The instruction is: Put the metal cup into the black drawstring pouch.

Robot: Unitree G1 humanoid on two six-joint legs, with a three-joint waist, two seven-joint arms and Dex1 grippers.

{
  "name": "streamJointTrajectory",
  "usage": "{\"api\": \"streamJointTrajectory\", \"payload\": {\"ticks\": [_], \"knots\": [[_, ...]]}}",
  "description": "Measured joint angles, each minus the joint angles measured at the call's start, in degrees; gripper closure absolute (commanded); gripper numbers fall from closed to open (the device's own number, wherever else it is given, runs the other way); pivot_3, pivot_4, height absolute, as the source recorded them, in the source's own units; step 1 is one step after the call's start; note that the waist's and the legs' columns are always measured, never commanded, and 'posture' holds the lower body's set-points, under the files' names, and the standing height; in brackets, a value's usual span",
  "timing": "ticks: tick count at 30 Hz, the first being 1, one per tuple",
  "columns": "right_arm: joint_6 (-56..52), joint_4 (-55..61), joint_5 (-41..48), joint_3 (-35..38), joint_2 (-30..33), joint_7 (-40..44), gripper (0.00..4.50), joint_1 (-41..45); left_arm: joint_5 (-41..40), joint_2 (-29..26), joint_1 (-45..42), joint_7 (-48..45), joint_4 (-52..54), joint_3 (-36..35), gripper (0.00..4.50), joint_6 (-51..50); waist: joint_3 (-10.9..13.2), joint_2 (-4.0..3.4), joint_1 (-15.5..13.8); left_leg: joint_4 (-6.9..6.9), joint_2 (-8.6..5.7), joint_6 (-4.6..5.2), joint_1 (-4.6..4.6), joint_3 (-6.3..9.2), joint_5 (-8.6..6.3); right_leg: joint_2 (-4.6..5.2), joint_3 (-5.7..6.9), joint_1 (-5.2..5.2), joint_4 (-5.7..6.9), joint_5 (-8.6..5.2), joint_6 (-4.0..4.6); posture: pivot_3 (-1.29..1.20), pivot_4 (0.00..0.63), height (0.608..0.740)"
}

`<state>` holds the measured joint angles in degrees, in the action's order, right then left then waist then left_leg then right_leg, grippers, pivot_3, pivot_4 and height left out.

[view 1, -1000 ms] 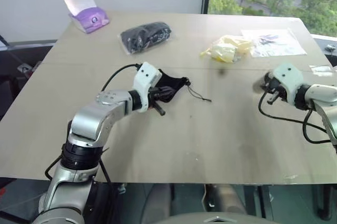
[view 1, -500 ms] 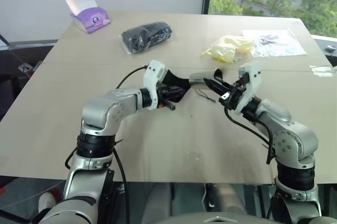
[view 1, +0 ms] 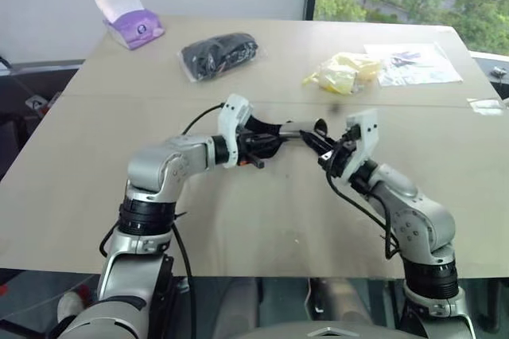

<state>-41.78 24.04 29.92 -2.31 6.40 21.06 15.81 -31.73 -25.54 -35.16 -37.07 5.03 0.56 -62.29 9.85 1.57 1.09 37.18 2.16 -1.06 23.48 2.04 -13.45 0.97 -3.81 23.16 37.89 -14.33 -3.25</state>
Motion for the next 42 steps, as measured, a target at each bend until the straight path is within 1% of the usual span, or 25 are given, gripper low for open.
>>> {"api": "streamJointTrajectory", "payload": {"ticks": [3, 9, 14, 16, 18, 20, 22, 26, 28, 33, 39, 42], "knots": [[1.24, -1.93, -1.89, -2.35, 1.01, 0.46, 4.45, -1.71, -0.64, 0.78, -0.01, 0.37, 0.00, -0.68, 4.50, -0.73, -0.01, 0.01, -0.02, 0.04, 0.00, -0.01, 0.26, 0.01, 0.00, 0.01, 0.02, 0.23, 0.03, 0.01, 0.00, 0.00, 0.150, 0.740], [3.47, -3.13, -4.05, -6.01, 3.04, 2.58, 4.45, -2.06, -2.21, 0.66, 0.04, 0.62, 0.03, -2.07, 4.50, -1.45, -0.01, 0.01, 0.09, 0.03, 0.00, -0.01, 0.26, 0.01, 0.01, 0.00, 0.01, 0.27, 0.06, 0.01, 0.00, 0.00, 0.150, 0.740], [4.50, -3.64, -4.46, -5.96, 3.01, 3.08, 4.45, -2.07, -2.00, -0.70, 0.34, 0.59, -0.01, -2.23, 4.50, -1.14, -0.01, 0.02, 0.07, 0.05, 0.00, -0.01, 0.26, 0.00, 0.01, 0.00, 0.01, 0.27, 0.06, 0.01, 0.00, 0.00, 0.150, 0.740], [4.25, -3.76, -3.34, -5.18, 1.89, 2.67, 4.45, -2.08, -1.85, -1.16, 0.40, 0.58, -0.03, -2.23, 4.50, -1.00, -0.01, 0.01, 0.06, 0.04, 0.00, -0.01, 0.26, 0.01, 0.01, 0.00, 0.01, 0.27, 0.06, 0.01, 0.00, 0.00, 0.150, 0.740], [3.24, -4.08, 0.17, -1.63, -1.95, 0.88, 4.45, -1.81, -1.84, -1.31, 0.41, 0.56, -0.06, -2.24, 4.50, -1.01, -0.01, 0.01, 0.03, 0.03, 0.01, -0.01, 0.26, 0.03, 0.01, -0.01, 0.02, 0.27, 0.07, 0.01, 0.01, 0.00, 0.150, 0.740], [2.96, -5.17, 1.43, -0.36, -3.76, -0.12, 4.45, -0.57, -1.94, -1.31, 0.40, 0.56, -0.06, -2.30, 4.50, -0.99, -0.02, 0.01, 0.06, 0.04, 0.00, -0.01, 0.26, 0.00, 0.01, 0.01, 0.01, 0.27, 0.06, 0.01, 0.01, 0.00, 0.150, 0.740], [2.95, -6.23, 1.86, -0.03, -4.25, -0.23, 4.45, 0.04, -2.03, -1.27, 0.56, 0.57, -0.06, -2.30, 4.50, -1.00, -0.02, 0.02, 0.06, 0.04, 0.00, -0.01, 0.26, -0.01, 0.01, 0.01, 0.00, 0.27, 0.06, 0.01, 0.01, 0.00, 0.150, 0.740], [3.39, -13.63, 2.67, 1.09, -9.10, -0.34, 4.45, 2.57, -2.28, -0.50, 0.63, 0.96, 0.46, -2.57, 4.50, -1.01, -0.01, 0.01, 0.09, 0.03, 0.01, -0.01, 0.26, 0.00, 0.01, 0.00, 0.01, 0.28, 0.07, 0.02, 0.01, 0.00, 0.150, 0.740], [3.57, -16.41, 2.78, 0.70, -10.40, 0.00, 4.45, 3.30, -2.45, 0.44, 0.53, 1.71, 0.54, -3.28, 4.50, -1.02, -0.01, 0.01, 0.10, 0.03, 0.01, -0.01, 0.27, 0.00, 0.01, 0.01, 0.01, 0.28, 0.06, 0.02, 0.01, 0.00, 0.150, 0.740], [5.25, -18.70, 2.10, -1.14, -11.09, 2.09, 4.45, 3.76, -3.85, 1.38, 0.04, 4.00, 0.58, -6.56, 4.50, -1.77, -0.01, 0.01, 0.10, 0.03, 0.00, -0.01, 0.28, 0.00, 0.01, 0.01, 0.01, 0.29, 0.07, 0.02, 0.01, 0.00, 0.150, 0.740], [11.51, -21.91, -2.56, -4.99, -9.81, 5.33, 4.45, 4.91, -5.71, 2.56, 0.02, 6.39, 1.66, -7.96, 4.50, -3.61, -0.02, 0.02, 0.29, 0.04, 0.00, -0.02, 0.26, 0.02, 0.01, 0.00, 0.01, 0.28, 0.10, 0.02, 0.01, 0.00, 0.150, 0.740], [13.19, -24.38, -1.84, -3.71, -11.80, 5.66, 4.45, 5.58, -6.79, 2.56, 0.04, 7.07, 3.25, -8.17, 4.50, -4.13, -0.02, 0.02, 0.67, 0.04, 0.01, -0.02, 0.26, 0.02, 0.01, 0.01, 0.01, 0.28, 0.11, 0.03, 0.01, 0.00, 0.150, 0.740]]}}
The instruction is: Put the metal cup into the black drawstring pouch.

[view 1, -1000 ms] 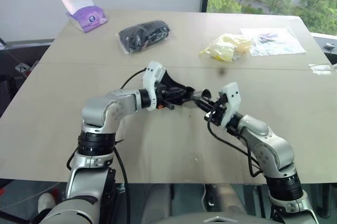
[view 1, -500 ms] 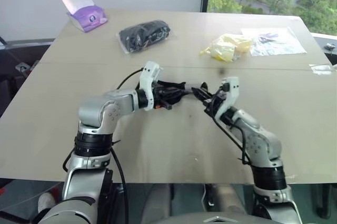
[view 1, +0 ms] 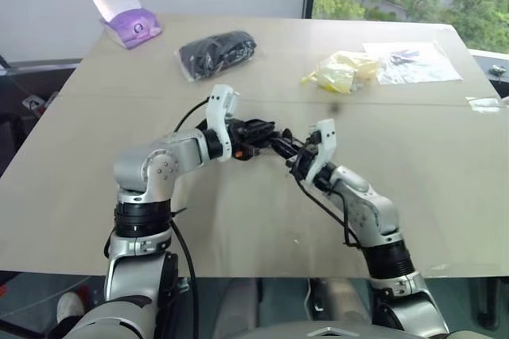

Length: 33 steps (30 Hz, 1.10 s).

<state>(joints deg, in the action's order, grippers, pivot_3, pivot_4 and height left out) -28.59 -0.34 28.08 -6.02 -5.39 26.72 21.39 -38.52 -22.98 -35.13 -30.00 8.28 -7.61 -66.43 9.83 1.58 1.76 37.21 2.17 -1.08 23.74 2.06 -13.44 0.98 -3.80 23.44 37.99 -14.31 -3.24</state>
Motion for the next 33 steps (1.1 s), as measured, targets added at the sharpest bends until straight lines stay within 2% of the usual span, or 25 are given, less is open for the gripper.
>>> {"api": "streamJointTrajectory", "payload": {"ticks": [3, 12, 20, 28, 31, 33], "knots": [[-1.32, -2.48, 5.19, 4.93, -3.56, -1.87, 4.45, 2.04, -1.37, 0.21, 0.02, 0.47, 1.39, -1.31, 4.50, -0.57, 0.00, 0.00, 0.32, -0.01, 0.00, -0.01, 0.01, 0.00, 0.00, 0.02, 0.00, 0.01, -0.01, 0.01, 0.01, 0.00, 0.150, 0.740], [-4.79, -4.19, 13.17, 12.63, -3.78, -7.17, 4.45, 2.25, -0.94, -1.69, 3.39, 1.45, 1.47, -2.59, 4.50, 2.27, 0.00, 0.00, 0.55, -0.05, 0.00, 0.00, 0.00, 0.02, 0.00, 0.01, 0.02, 0.01, 0.00, 0.01, 0.01, 0.00, 0.150, 0.740], [-8.30, -4.12, 15.61, 10.16, -3.82, -6.06, 4.45, 2.24, -2.23, -0.13, 2.45, 1.63, 0.27, -3.11, 4.50, 3.07, 0.00, 0.00, 0.54, -0.05, -0.01, 0.00, 0.03, 0.00, 0.00, 0.03, 0.03, 0.01, -0.02, 0.01, 0.01, 0.00, 0.150, 0.740], [-8.20, -4.12, 20.40, 12.20, -3.88, -7.62, 4.45, 2.29, -4.75, -0.08, 1.82, 2.91, 0.26, -4.88, 4.50, 1.27, 0.00, 0.00, 0.59, -0.04, -0.01, 0.00, 0.02, 0.01, 0.00, 0.02, 0.03, 0.01, -0.02, 0.01, 0.01, 0.00, 0.150, 0.740], [-7.72, -3.71, 19.93, 12.10, -3.69, -8.33, 4.45, 2.29, -3.20, -3.12, 2.12, 2.29, -0.02, -4.02, 4.50, 2.49, 0.00, -0.01, 0.74, -0.07, 0.00, 0.00, 0.01, 0.01, 0.00, 0.00, 0.03, 0.02, -0.01, 0.01, 0.01, 0.00, 0.150, 0.740], [-5.82, -2.28, 15.36, 9.95, -1.72, -8.72, 4.45, 2.38, -0.18, -7.67, 3.78, 0.22, -0.03, -1.24, 4.50, 5.25, 0.00, -0.04, 0.87, -0.15, 0.00, 0.00, -0.02, -0.04, 0.00, -0.01, -0.01, 0.07, -0.02, 0.00, 0.01, 0.00, 0.150, 0.740]]}}
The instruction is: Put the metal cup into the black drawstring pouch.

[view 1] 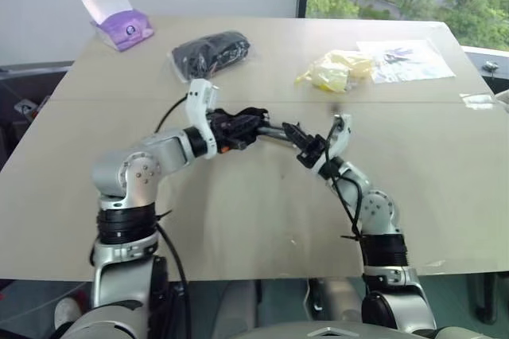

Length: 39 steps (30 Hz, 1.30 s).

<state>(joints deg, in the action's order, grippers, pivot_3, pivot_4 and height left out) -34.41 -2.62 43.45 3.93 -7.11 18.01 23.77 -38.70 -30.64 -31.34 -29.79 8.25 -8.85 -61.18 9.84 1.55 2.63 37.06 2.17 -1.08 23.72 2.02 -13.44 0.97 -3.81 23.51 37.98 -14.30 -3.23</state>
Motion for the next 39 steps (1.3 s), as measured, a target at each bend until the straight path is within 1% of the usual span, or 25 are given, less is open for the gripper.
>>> {"api": "streamJointTrajectory", "payload": {"ticks": [4, 5, 7, 10, 11, 12, 15, 16, 17, 18, 19, 20, 22, 25, 26, 28, 29, 32, 39], "knots": [[3.33, 2.70, -9.96, -7.15, 6.04, 0.88, 4.45, -0.10, 5.98, -6.18, 2.84, -3.75, -2.69, 5.41, 4.50, 3.97, 0.00, 0.01, -0.32, 0.00, -0.01, 0.00, 0.05, 0.00, 0.00, 0.01, 0.00, 0.06, -0.02, -0.01, 0.00, 0.00, 0.150, 0.740], [4.52, 3.89, -12.99, -9.98, 7.50, 1.61, 4.45, -0.23, 7.89, -7.75, 2.98, -4.90, -3.73, 7.31, 4.50, 5.36, 0.00, 0.01, -0.31, 0.00, -0.01, 0.00, 0.05, -0.01, 0.00, 0.01, 0.00, 0.06, -0.02, -0.01, 0.00, 0.00, 0.150, 0.740], [5.62, 5.01, -15.89, -12.83, 8.53, 2.38, 4.45, -0.64, 10.38, -9.31, 2.99, -6.56, -5.05, 9.26, 4.50, 7.57, -0.02, 0.04, -0.29, 0.01, -0.01, 0.00, 0.05, -0.02, 0.00, 0.02, 0.00, 0.06, -0.02, -0.01, 0.00, 0.00, 0.150, 0.740], [5.52, 5.41, -15.90, -13.06, 7.80, 3.14, 4.45, -1.25, 11.57, -9.18, 2.94, -7.74, -6.29, 9.44, 4.50, 9.17, -0.02, 0.04, -0.29, 0.03, 0.00, 0.00, 0.05, -0.02, 0.00, 0.02, -0.01, 0.05, 0.00, -0.01, 0.00, 0.00, 0.150, 0.740], [4.99, 5.59, -15.26, -12.86, 7.35, 3.47, 4.45, -1.44, 11.24, -8.30, 2.73, -7.75, -6.57, 8.96, 4.50, 8.84, -0.02, 0.04, -0.29, 0.03, 0.00, 0.00, 0.05, -0.01, 0.00, 0.02, -0.01, 0.06, 0.01, -0.01, 0.00, 0.00, 0.150, 0.740], [4.24, 5.62, -14.21, -12.62, 6.66, 4.06, 4.45, -1.56, 8.86, -5.87, 2.10, -7.79, -6.54, 7.11, 4.50, 7.07, -0.02, 0.05, -0.41, 0.04, 0.00, 0.00, 0.12, 0.03, 0.00, 0.01, 0.03, 0.07, 0.00, 0.00, 0.00, 0.00, 0.150, 0.740], [3.29, 6.16, -12.76, -12.44, 5.38, 4.75, 4.45, -1.56, 3.75, -3.46, 0.08, -7.95, -6.12, 4.19, 4.50, 2.60, -0.02, 0.06, -0.36, 0.06, 0.00, 0.00, 0.13, 0.02, 0.00, 0.03, 0.03, 0.07, 0.00, 0.00, 0.00, 0.00, 0.150, 0.740], [2.90, 6.44, -11.32, -11.15, 5.09, 4.65, 4.45, -1.68, 0.58, -3.01, -1.03, -8.09, -5.89, 2.21, 4.50, -0.51, -0.01, 0.07, -0.34, 0.07, 0.00, 0.00, 0.14, 0.03, 0.00, 0.03, 0.03, 0.07, 0.00, 0.00, -0.01, 0.00, 0.150, 0.740], [2.04, 7.45, -8.00, -7.69, 4.22, 3.92, 4.45, -2.03, -5.28, -1.82, -3.60, -8.55, -5.14, -1.31, 4.50, -5.87, 0.00, 0.08, -0.56, 0.10, 0.00, 0.00, 0.20, 0.10, 0.00, 0.04, 0.10, 0.07, 0.00, 0.00, -0.01, 0.00, 0.150, 0.740], [1.60, 8.49, -5.64, -5.30, 3.73, 3.29, 4.45, -2.03, -8.62, -1.30, -5.26, -8.66, -4.40, -3.28, 4.50, -8.88, -0.01, 0.08, -0.64, 0.13, -0.01, 0.01, 0.21, 0.12, 0.00, 0.06, 0.13, 0.06, -0.01, 0.00, -0.01, 0.00, 0.150, 0.740], [0.86, 10.31, -2.63, -2.31, 3.56, 2.33, 4.45, -2.07, -11.50, -1.25, -6.71, -8.75, -3.38, -4.65, 4.50, -11.36, -0.01, 0.08, -0.57, 0.13, -0.02, 0.01, 0.20, 0.10, 0.00, 0.08, 0.11, 0.05, -0.01, 0.00, -0.01, 0.00, 0.150, 0.740], [0.61, 11.64, -1.07, -0.68, 3.60, 1.75, 4.45, -2.06, -12.41, -1.47, -6.92, -8.79, -2.56, -4.90, 4.50, -12.05, -0.02, 0.06, -0.44, 0.12, -0.02, 0.01, 0.17, 0.07, 0.00, 0.08, 0.08, 0.03, 0.00, 0.00, -0.01, 0.00, 0.150, 0.740], [-0.97, 15.42, 2.82, 2.55, 4.72, 0.65, 4.45, -2.77, -12.28, -1.80, -5.87, -8.49, -2.09, -4.05, 4.50, -12.43, -0.02, 0.05, -0.25, 0.08, -0.02, 0.01, 0.06, 0.05, 0.00, 0.06, 0.06, -0.02, 0.01, 0.00, -0.01, 0.00, 0.150, 0.740], [-2.84, 17.93, 5.64, 4.17, 5.96, -0.05, 4.45, -4.93, -11.95, -1.12, -4.43, -7.34, -3.90, -4.17, 4.50, -12.42, -0.02, 0.05, -0.16, 0.04, 0.06, 0.01, 0.04, 0.10, 0.00, -0.04, 0.07, 0.02, 0.05, 0.00, 0.01, 0.00, 0.150, 0.740], [-4.51, 18.77, 7.67, 3.79, 5.85, -0.53, 4.45, -6.60, -12.06, 0.97, -4.53, -5.90, -6.30, -5.13, 4.50, -12.41, -0.02, 0.05, -0.19, 0.05, 0.06, 0.01, 0.03, 0.11, 0.00, -0.04, 0.09, 0.03, 0.09, -0.01, 0.01, 0.00, 0.150, 0.740], [-5.19, 19.03, 8.44, 3.45, 5.44, -0.72, 4.45, -7.14, -12.42, 2.34, -4.68, -4.86, -7.46, -5.87, 4.50, -12.50, -0.02, 0.05, -0.19, 0.07, 0.05, 0.01, 0.05, 0.08, 0.00, -0.04, 0.07, 0.03, 0.08, -0.01, 0.01, 0.00, 0.150, 0.740], [-5.44, 19.19, 9.10, 3.22, 4.71, -1.13, 4.45, -7.66, -13.31, 4.81, -5.63, -2.74, -9.48, -7.79, 4.50, -13.10, -0.02, 0.05, -0.26, 0.14, 0.04, 0.01, 0.08, 0.08, 0.00, -0.01, 0.07, 0.02, 0.07, 0.00, 0.00, 0.00, 0.150, 0.740], [-5.18, 19.24, 9.56, 2.93, 3.26, -1.95, 4.45, -8.77, -14.00, 7.93, -6.72, 1.19, -11.16, -10.24, 4.50, -13.53, -0.04, 0.08, -0.32, 0.16, 0.00, 0.01, 0.10, 0.06, 0.00, 0.02, 0.06, -0.01, 0.03, 0.00, -0.01, 0.00, 0.150, 0.740], [-4.13, 19.49, 7.82, 0.50, 4.67, -1.23, 4.45, -12.59, -13.07, 9.53, -5.10, 4.86, -11.08, -9.24, 4.50, -13.28, -0.04, 0.08, -0.34, 0.13, 0.00, 0.00, 0.10, 0.06, 0.00, 0.03, 0.04, 0.01, 0.04, 0.00, -0.01, 0.00, 0.150, 0.740]]}}
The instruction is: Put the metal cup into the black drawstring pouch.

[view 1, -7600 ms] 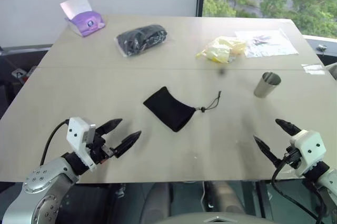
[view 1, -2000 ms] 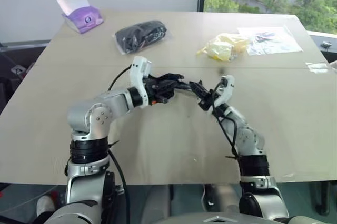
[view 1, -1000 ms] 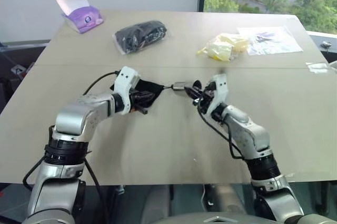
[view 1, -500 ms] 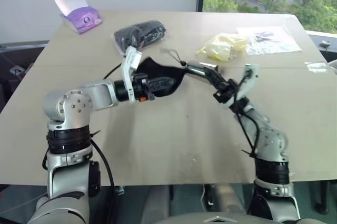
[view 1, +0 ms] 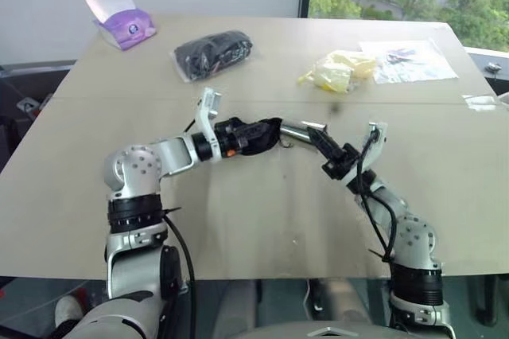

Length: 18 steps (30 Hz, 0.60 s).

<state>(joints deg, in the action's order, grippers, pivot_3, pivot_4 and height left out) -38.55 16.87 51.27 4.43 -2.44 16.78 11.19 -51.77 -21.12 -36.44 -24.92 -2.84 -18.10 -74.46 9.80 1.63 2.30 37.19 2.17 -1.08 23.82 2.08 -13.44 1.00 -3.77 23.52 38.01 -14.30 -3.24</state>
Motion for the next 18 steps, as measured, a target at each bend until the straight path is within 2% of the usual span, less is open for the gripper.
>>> {"api": "streamJointTrajectory", "payload": {"ticks": [12, 18], "knots": [[4.22, -10.22, -3.34, -3.79, -1.76, 5.71, 4.45, 1.42, -0.15, 0.82, 0.32, 1.59, 0.00, -0.01, 4.50, 0.00, -0.01, 0.02, 0.04, -0.01, 0.00, 0.00, -0.02, 0.01, 0.00, -0.01, 0.00, -0.01, -0.01, 0.00, 0.00, 0.00, 0.150, 0.740], [4.09, -11.35, -1.27, -3.07, -1.92, 5.31, 4.45, 1.52, -0.15, 0.81, 1.70, 1.70, 0.05, -0.01, 4.50, 0.02, -0.01, 0.02, -0.01, 0.00, 0.00, 0.00, -0.01, 0.00, 0.00, 0.00, 0.00, -0.02, -0.01, 0.00, 0.00, 0.00, 0.150, 0.740]]}}
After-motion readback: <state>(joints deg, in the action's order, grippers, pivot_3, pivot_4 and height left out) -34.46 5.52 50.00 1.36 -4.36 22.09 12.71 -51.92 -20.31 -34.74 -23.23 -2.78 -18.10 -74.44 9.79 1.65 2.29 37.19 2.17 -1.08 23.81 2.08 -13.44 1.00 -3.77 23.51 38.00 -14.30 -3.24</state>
